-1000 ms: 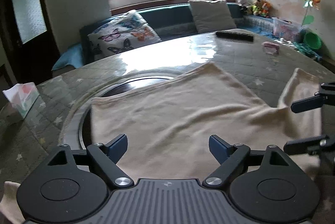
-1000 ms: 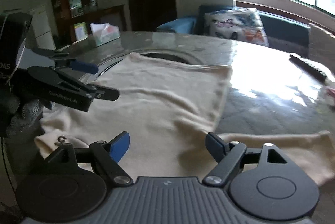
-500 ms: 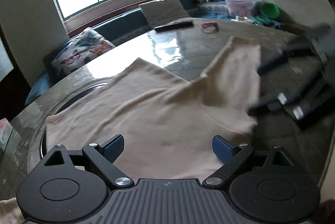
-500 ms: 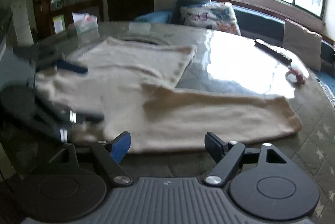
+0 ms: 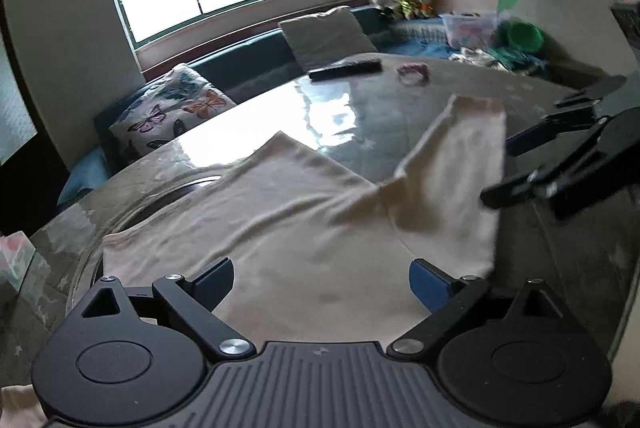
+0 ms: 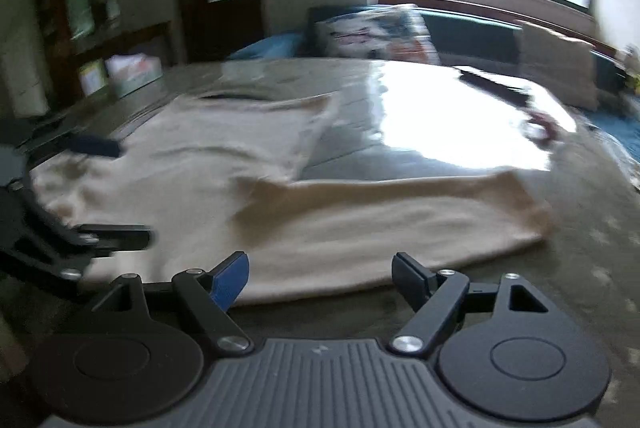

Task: Fold clothes
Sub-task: 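Grasp a sleeve cuff with the right gripper and lift it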

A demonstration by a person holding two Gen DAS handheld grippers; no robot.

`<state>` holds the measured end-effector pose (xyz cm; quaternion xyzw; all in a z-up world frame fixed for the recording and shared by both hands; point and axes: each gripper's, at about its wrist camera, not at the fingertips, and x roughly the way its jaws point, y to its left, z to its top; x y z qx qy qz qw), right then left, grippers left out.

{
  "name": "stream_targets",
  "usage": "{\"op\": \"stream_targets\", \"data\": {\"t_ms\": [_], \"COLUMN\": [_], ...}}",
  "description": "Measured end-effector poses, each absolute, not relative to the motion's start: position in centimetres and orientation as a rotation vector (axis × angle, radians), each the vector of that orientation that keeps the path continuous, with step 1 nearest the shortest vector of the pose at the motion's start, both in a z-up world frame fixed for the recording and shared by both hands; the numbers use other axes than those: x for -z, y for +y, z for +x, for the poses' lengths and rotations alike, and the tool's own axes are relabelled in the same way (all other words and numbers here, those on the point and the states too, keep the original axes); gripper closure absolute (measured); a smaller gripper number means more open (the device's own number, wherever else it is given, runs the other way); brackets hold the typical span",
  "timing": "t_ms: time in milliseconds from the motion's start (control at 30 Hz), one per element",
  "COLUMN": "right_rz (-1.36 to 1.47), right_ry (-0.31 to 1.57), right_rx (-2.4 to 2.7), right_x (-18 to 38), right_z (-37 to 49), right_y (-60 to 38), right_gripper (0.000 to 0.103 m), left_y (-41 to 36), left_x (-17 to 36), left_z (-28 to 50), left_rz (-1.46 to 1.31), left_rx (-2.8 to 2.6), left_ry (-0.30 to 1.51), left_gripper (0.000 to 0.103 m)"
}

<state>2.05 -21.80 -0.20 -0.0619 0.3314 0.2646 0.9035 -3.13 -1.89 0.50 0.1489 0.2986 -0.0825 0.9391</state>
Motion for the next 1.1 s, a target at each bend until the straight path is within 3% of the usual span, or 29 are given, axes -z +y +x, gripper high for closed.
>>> {"op": "stream_targets", "data": {"t_ms": [400, 467, 533, 600, 1100], "right_rz": [0.028, 0.029, 0.040, 0.063, 0.136], "right_ry": [0.702, 0.694, 0.689, 0.686, 0.627], "right_rx": [-0.146, -0.140, -0.144, -0.143, -0.146], "right_x": [1.8, 1.9, 2.0, 1.9, -0.4], "right_z": [9.8, 10.0, 9.9, 9.8, 8.1], "right_y": [-29.1, -28.8, -28.8, -29.2, -31.7], "right_gripper": [0.048, 0.058, 0.085, 0.094, 0.096], "left_y": [-1.5, -1.8, -2.1, -2.5, -3.7], "left_x": [-1.1, -1.1, -1.0, -0.6, 1.1], "left_z": [0.7, 1.6, 2.6, 3.4, 5.1], "left_rz": [0.208, 0.201, 0.206, 0.215, 0.202], "left_rx": [0.087, 0.087, 0.090, 0.090, 0.121], "left_ry": [0.649, 0.654, 0.661, 0.672, 0.703], "left_gripper": [0.007, 0.007, 0.007, 0.007, 0.005]}}
